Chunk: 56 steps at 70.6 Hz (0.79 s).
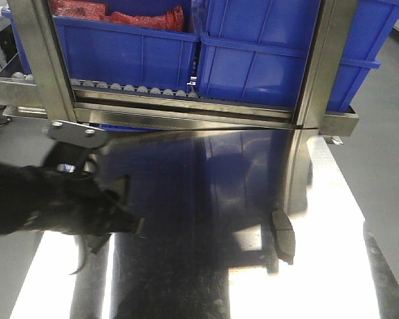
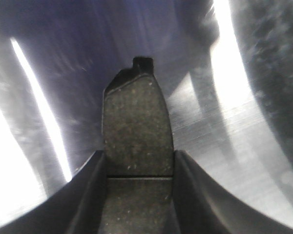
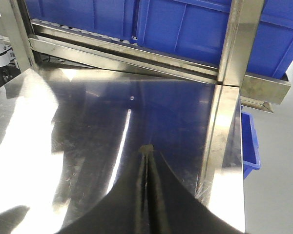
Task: Move and align brake pads A on conveyor
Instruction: 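Lift the grasped brake pad off the steel table with the left gripper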
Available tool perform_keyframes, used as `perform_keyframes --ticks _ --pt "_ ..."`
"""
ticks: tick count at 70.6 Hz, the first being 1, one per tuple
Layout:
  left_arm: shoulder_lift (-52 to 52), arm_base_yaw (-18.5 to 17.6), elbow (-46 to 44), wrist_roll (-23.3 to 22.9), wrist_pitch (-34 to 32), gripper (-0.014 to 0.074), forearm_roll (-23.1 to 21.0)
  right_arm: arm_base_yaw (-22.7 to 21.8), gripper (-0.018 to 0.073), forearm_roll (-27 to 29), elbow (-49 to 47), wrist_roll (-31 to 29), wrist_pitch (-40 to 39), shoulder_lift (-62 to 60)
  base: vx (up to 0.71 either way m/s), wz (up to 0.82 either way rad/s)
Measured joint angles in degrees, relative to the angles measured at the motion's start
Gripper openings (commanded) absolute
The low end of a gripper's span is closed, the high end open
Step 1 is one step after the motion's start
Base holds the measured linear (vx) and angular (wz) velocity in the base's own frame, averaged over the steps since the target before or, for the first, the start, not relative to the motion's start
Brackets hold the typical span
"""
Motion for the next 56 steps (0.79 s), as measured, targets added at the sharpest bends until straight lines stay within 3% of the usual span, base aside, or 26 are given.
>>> perform_keyframes --ticks 35,56 --pt "-35.0 0.0 25.9 0.1 -15.0 0.0128 2.1 0.0 -0.0009 0.0 0.0 0.0 0.0 0.0 0.0 0.0" --pt "-44.7 0.0 30.4 0.1 -19.4 0.0128 2.6 0.0 -0.0009 0.0 0.0 0.0 0.0 0.0 0.0 0.0"
